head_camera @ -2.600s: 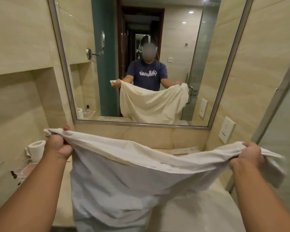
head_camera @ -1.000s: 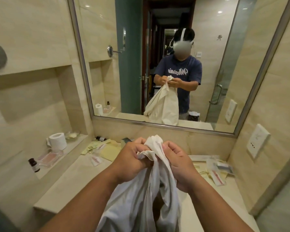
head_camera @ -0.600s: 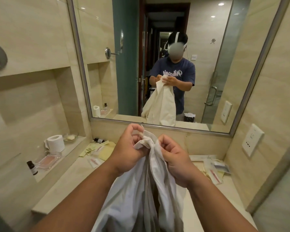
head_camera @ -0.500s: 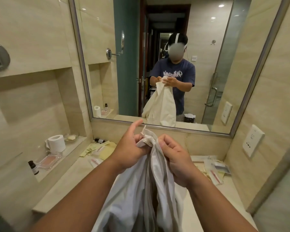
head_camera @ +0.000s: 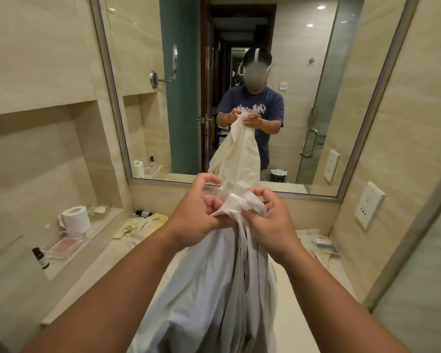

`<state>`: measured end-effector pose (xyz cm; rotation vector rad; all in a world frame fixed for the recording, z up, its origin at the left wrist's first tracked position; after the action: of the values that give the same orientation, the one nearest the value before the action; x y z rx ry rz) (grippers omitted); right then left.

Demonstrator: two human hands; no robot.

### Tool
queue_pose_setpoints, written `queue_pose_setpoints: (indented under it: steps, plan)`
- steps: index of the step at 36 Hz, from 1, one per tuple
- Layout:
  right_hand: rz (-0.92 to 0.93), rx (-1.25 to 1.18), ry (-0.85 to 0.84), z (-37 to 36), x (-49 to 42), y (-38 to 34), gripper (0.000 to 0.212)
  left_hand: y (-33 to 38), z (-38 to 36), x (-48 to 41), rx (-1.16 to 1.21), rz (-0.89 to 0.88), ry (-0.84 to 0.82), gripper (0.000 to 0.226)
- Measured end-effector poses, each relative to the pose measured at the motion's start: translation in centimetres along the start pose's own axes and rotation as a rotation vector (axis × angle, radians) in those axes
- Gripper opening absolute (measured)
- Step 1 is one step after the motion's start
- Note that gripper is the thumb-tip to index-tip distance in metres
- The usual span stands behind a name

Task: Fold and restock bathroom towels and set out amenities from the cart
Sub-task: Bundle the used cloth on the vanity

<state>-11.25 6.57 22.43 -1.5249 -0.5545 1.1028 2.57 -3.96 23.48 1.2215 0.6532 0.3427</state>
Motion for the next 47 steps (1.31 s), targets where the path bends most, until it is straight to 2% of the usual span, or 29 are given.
queue_pose_setpoints:
  steps: [3, 4, 6, 8, 9, 11, 16, 18, 21, 26, 30, 31, 32, 35, 40, 44, 47]
  plan:
    - [0.041, -0.015, -0.007, -0.5, 0.0, -0.4, 0.021, 0.1, 0.0, -0.2, -0.027, -0.018, 0.042, 0.097]
    - [0.040, -0.019, -0.023, -0.6, 0.0, -0.4, 0.020, 0.1, 0.0, -0.3, -0.051, -0.019, 0.047, 0.093]
    - [0.037, -0.032, -0.042, -0.8, 0.1, -0.5, 0.021, 0.2, -0.1, -0.4, -0.130, -0.030, 0.027, 0.064]
    - [0.049, -0.035, -0.044, -0.7, 0.1, -0.5, 0.025, 0.3, -0.2, -0.5, -0.287, -0.037, 0.018, 0.036]
    - [0.052, -0.035, -0.040, -0.6, 0.0, -0.4, 0.028, 0.3, -0.1, -0.6, -0.373, -0.042, 0.034, 0.029]
    - [0.057, -0.017, -0.009, -0.4, 0.0, -0.1, 0.031, 0.3, 0.1, -0.8, -0.499, -0.046, 0.079, 0.026]
    - [0.028, 0.093, 0.050, -0.2, 0.2, 0.7, 0.044, 0.4, -0.6, -0.6, -0.600, -0.179, 0.068, 0.017]
    - [-0.034, 0.216, 0.015, -0.3, 0.5, 1.2, 0.056, 0.8, -0.5, -0.5, -0.537, -0.193, 0.153, 0.029]
    - [-0.128, 0.502, -0.004, -0.7, 1.7, 4.0, 0.060, 1.7, 0.2, -0.6, -0.373, -0.229, 0.231, 0.030]
    - [-0.368, 0.802, 0.271, 2.1, 4.5, 10.3, 0.046, 3.0, 2.6, -0.3, -0.245, -0.322, 0.371, 0.037]
    - [-0.497, 0.834, 0.356, 5.3, 5.9, 12.6, 0.018, 2.9, 5.0, 0.1, -0.126, -0.331, 0.454, 0.042]
    - [-0.524, 0.833, 0.359, 5.9, 6.0, 12.9, 0.007, 2.7, 5.4, 0.2, -0.107, -0.326, 0.470, 0.041]
    - [-0.535, 0.829, 0.353, 6.5, 6.0, 13.2, 0.006, 2.5, 5.8, 0.3, -0.099, -0.313, 0.484, 0.037]
    - [-0.545, 0.771, 0.377, 7.8, 5.5, 13.2, 0.019, 1.3, 6.9, 0.9, -0.119, -0.276, 0.534, 0.027]
    - [-0.636, 0.317, 0.546, 10.0, 4.2, 12.5, 0.016, -0.7, 9.5, 2.3, -0.150, -0.231, 0.624, 0.022]
    - [-0.630, 0.079, 0.522, 11.6, 2.3, 11.7, 0.022, -1.9, 11.2, 3.2, -0.130, -0.201, 0.702, 0.029]
    - [-0.635, 0.129, 0.494, 12.5, 1.9, 11.4, 0.013, -2.0, 11.4, 3.3, -0.075, -0.193, 0.696, 0.025]
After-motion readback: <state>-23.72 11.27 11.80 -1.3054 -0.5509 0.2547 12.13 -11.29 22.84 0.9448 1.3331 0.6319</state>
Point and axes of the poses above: each hand's wrist, its own x-axis away from the middle knuckle, its own z-axis out of the back of the hand, y = z × x, the point moved 4 cm from there along -x, towards the middle knuckle, and after that the axes turned 2 degrees about -y, right-handed, at the moved point
